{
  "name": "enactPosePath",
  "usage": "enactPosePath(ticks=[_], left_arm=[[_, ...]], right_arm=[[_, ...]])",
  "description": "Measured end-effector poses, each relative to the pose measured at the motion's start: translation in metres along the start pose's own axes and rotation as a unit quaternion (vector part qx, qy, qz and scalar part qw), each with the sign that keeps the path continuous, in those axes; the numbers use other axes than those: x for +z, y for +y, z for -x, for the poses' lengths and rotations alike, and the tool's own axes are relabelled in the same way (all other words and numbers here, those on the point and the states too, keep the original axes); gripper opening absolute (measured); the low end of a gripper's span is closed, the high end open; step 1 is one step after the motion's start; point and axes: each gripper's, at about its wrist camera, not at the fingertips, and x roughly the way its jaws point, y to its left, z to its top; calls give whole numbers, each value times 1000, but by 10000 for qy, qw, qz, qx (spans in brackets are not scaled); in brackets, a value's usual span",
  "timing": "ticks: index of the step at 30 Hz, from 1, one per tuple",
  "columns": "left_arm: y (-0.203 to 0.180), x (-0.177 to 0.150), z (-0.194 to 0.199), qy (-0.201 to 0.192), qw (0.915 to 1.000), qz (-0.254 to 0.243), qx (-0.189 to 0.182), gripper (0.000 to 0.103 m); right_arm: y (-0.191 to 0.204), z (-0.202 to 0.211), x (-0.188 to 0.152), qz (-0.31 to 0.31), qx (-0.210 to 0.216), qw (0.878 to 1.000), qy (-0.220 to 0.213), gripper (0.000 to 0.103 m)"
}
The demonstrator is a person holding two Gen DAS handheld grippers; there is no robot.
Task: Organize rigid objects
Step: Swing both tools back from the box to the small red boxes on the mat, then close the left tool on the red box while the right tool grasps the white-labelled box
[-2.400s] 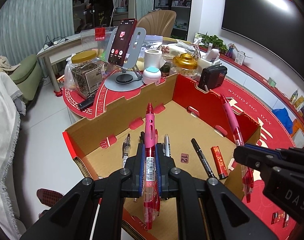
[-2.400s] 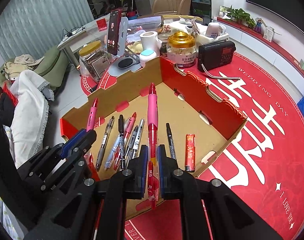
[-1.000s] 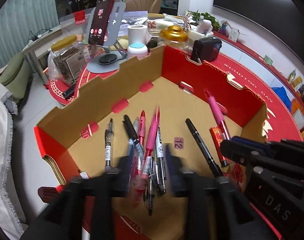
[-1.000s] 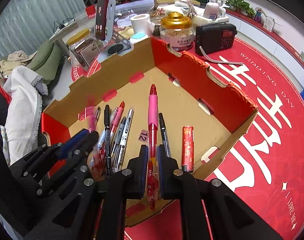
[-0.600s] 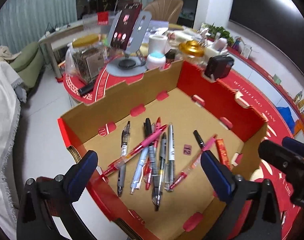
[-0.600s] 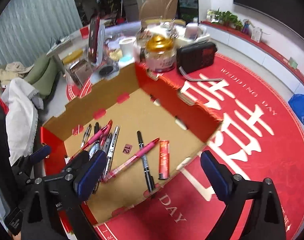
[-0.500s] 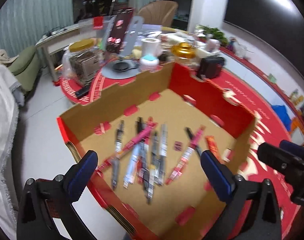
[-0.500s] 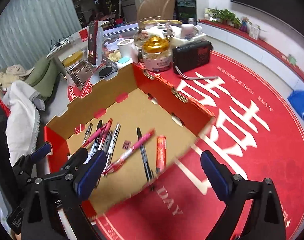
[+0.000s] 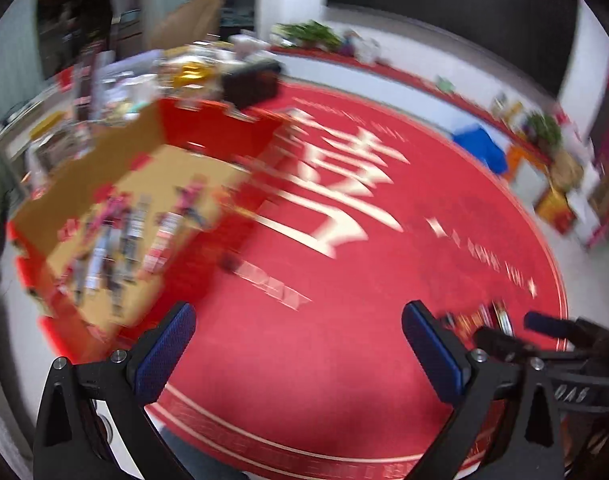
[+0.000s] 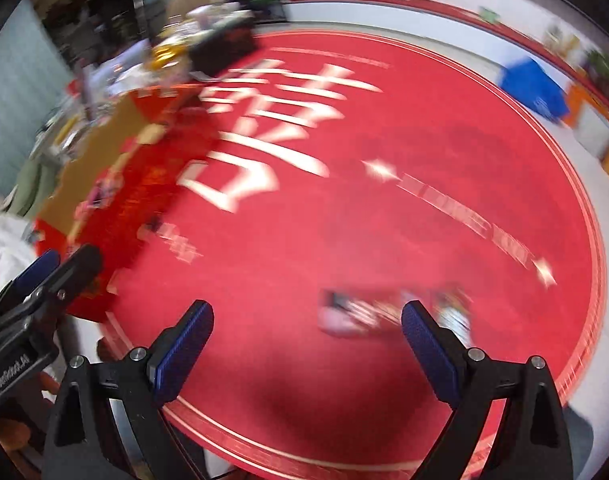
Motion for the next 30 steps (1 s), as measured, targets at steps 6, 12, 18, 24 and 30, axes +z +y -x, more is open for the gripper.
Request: enactPosePath(ticks=[6, 12, 18, 24, 30], left_arm=[[-93, -21, -31, 162, 9896, -1429, -70, 103], [-155, -28, -62, 251, 9680, -2497, 91, 103], [-154, -9, -90, 302, 9771, -2055, 461, 103], [-119, 17, -105, 466, 9913, -1128, 500, 103], [-123, 12, -107, 564, 9916, -1072, 450, 103]], right_arm=[[-81, 11, -32, -897, -125, 9958, 87, 96], [-116, 25, -42, -1193, -86, 9928, -39, 96], [-128, 25, -46, -1201, -31, 9928, -41, 96], [-120, 14, -43, -919, -147, 9957, 32, 96], [-96, -12, -30, -298, -312, 9989, 180, 96]])
